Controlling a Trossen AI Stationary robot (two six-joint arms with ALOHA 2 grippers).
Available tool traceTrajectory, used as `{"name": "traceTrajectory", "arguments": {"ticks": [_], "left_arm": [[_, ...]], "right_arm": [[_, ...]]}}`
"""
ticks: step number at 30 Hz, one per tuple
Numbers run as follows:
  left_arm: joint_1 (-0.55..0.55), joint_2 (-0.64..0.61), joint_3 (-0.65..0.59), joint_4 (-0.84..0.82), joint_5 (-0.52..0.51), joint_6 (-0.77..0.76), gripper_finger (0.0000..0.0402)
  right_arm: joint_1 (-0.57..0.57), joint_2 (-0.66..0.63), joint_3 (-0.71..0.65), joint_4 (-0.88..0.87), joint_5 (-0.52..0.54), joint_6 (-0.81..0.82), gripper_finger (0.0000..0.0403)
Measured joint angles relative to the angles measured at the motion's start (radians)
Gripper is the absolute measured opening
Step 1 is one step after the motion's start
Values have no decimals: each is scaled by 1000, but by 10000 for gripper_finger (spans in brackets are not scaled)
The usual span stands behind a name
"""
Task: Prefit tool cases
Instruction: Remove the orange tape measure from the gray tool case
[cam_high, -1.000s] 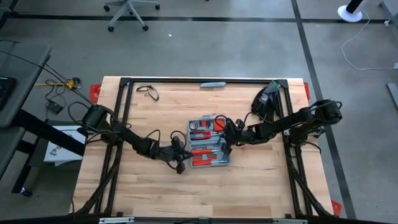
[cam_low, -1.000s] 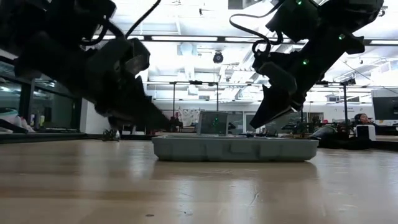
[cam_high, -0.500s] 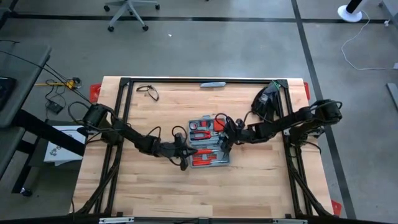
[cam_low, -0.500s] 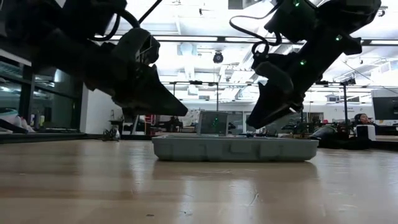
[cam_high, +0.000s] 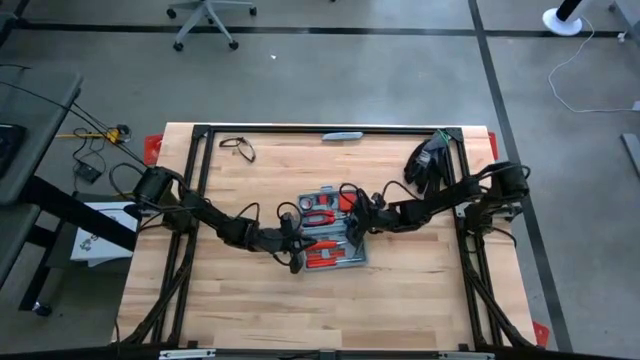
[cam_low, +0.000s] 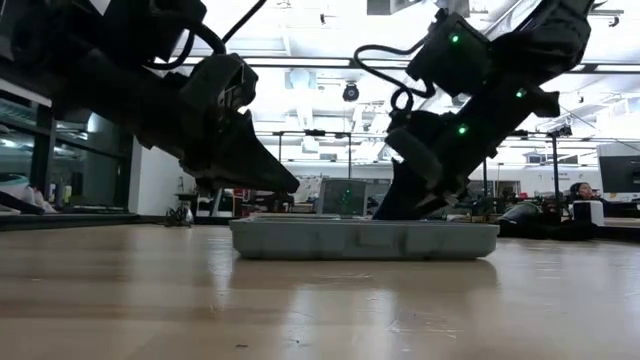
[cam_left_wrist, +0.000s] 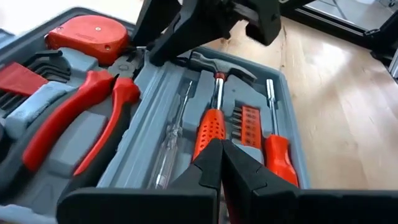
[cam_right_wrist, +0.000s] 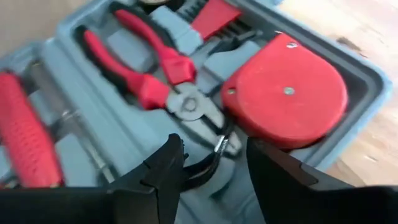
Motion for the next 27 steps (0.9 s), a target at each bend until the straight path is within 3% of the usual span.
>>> {"name": "traceTrajectory", "arguments": {"ticks": [5, 10, 18, 27], "left_arm": [[0, 0, 0, 0, 0, 0, 0], [0, 0, 0, -5, -1, -1, 0], [-1, 0, 0, -53, -16, -27, 0], [-1, 0, 0, -74, -27, -35, 0]], "right_arm": [[1, 6, -2, -19, 34, 29, 139], [0, 6, -7, 0, 63, -18, 19], [5, -76, -7, 40, 20, -97, 5], [-15, -259, 37, 35, 63, -256, 2]]}}
